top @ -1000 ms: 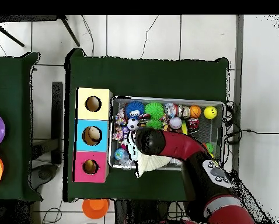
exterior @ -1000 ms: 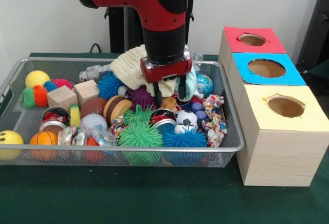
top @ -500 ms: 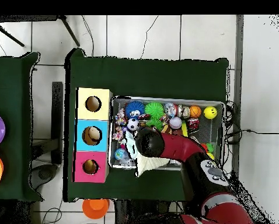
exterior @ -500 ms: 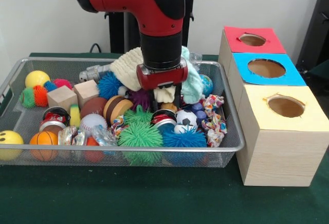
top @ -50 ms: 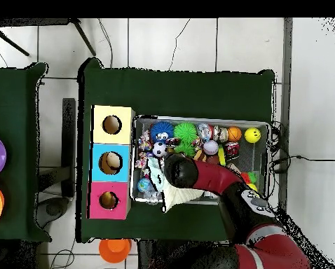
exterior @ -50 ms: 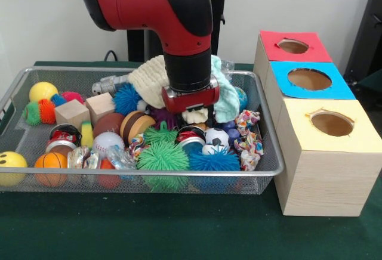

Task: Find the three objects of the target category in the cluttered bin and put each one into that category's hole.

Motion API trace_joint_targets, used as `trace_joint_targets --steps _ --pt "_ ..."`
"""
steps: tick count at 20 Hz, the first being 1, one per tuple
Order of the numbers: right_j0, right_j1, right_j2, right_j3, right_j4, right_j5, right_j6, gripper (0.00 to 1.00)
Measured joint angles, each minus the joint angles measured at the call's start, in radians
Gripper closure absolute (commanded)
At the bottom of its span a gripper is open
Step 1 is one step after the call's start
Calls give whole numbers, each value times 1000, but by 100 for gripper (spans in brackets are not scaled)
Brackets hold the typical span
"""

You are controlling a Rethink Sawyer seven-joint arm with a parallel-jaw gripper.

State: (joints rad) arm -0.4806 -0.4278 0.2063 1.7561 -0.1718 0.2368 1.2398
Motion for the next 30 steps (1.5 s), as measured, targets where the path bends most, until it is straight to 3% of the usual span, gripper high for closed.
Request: trace_joint_targets --steps 4,5,21,26,30 --pt "-8 4 7 -2 0 3 0 0" --pt "-8 5 8 -3 0 5 0 100" --pt "-67 15 62 2 0 6 0 100" --pt "-136 -1 125 39 -1 5 0 100" --pt "-256 -48 230 108 -1 6 0 100"
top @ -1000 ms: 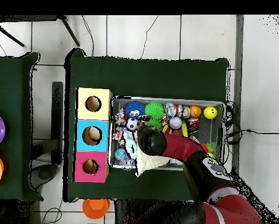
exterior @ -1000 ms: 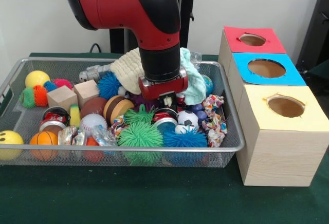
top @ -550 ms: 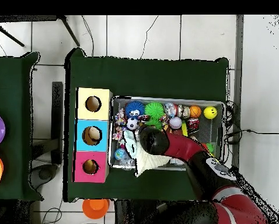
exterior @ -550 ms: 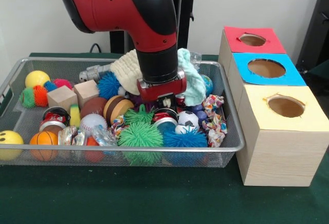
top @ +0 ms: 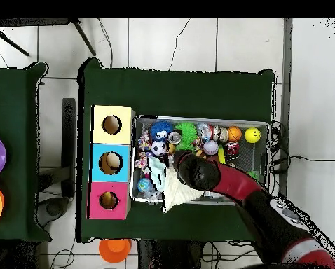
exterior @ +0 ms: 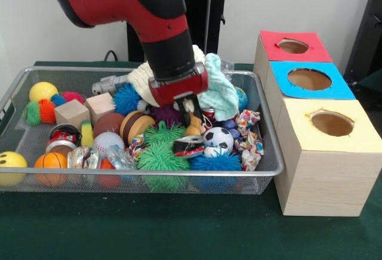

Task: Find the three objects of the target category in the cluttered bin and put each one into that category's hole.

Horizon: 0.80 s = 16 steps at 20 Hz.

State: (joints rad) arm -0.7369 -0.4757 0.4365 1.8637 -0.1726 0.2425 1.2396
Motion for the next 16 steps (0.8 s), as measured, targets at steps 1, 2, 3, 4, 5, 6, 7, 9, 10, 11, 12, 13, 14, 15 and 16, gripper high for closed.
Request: trace_joint_targets --steps 1,2,3,4,5,6,7,9,10,11,12,13,14,15,16 --pt "-22 -10 18 12 0 0 0 100" --pt "-38 -18 32 21 0 1 0 100" --pt "-63 -30 52 34 0 3 0 100" --pt "-88 -42 72 48 0 5 0 100" --pt "-105 -51 86 56 0 7 0 100" --pt "-140 -70 114 73 0 7 0 100" --pt "-151 -76 124 78 0 7 0 100" --pt "-181 -92 152 93 0 7 0 100" --pt "-192 -98 166 99 -1 7 0 100" --pt "-204 -103 180 106 -2 7 0 100" --pt "-217 -108 197 113 -7 7 0 100" --pt "-227 -112 212 119 -14 7 0 100" --pt "-233 -114 221 123 -18 7 0 100" --pt "-243 -115 237 129 -28 4 0 100" --pt "-252 -117 252 135 -37 1 0 100"
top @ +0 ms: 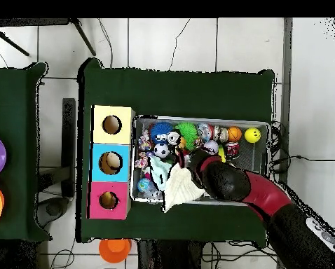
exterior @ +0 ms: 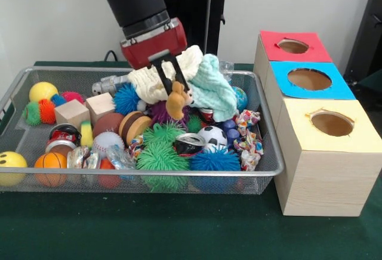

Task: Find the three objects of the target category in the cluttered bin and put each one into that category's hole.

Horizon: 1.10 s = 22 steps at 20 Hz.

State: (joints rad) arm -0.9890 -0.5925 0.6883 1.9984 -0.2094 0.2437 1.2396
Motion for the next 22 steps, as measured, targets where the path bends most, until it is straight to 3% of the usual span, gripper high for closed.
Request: trace_joint_targets --steps 5,12,22 --pt "-58 -8 96 38 -72 -52 0 100" --pt "-91 -40 174 73 -83 -58 0 100" --pt "-96 -174 314 166 9 -43 0 100"
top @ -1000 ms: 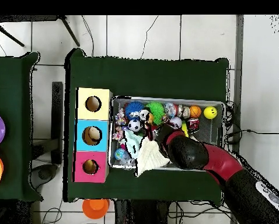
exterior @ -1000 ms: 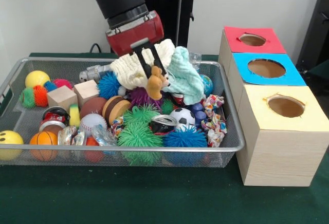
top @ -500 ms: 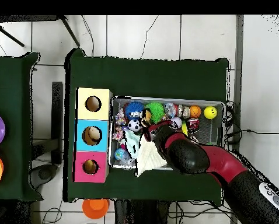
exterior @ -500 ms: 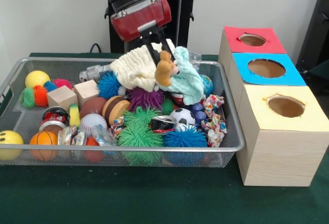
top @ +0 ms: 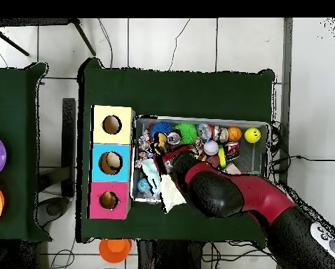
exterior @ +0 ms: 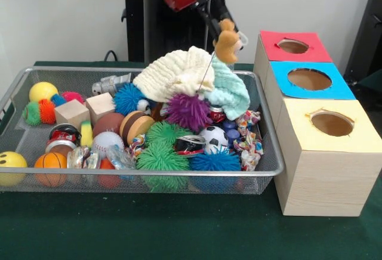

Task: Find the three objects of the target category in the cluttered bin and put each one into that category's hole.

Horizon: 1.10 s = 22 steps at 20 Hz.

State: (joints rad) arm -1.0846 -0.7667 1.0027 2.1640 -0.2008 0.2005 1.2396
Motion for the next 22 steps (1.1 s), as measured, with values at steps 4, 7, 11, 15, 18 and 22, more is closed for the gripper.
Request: trace_joint_targets --steps 4,7,11,15,18,22 --pt "19 -38 11 13 43 49 0 100" --pt "45 -56 11 13 73 123 0 100" --pt "80 -69 11 13 96 208 0 100" --pt "112 -84 11 13 108 286 0 100" --pt "121 -89 11 13 109 309 0 100" --pt "118 -98 11 13 114 312 0 100"
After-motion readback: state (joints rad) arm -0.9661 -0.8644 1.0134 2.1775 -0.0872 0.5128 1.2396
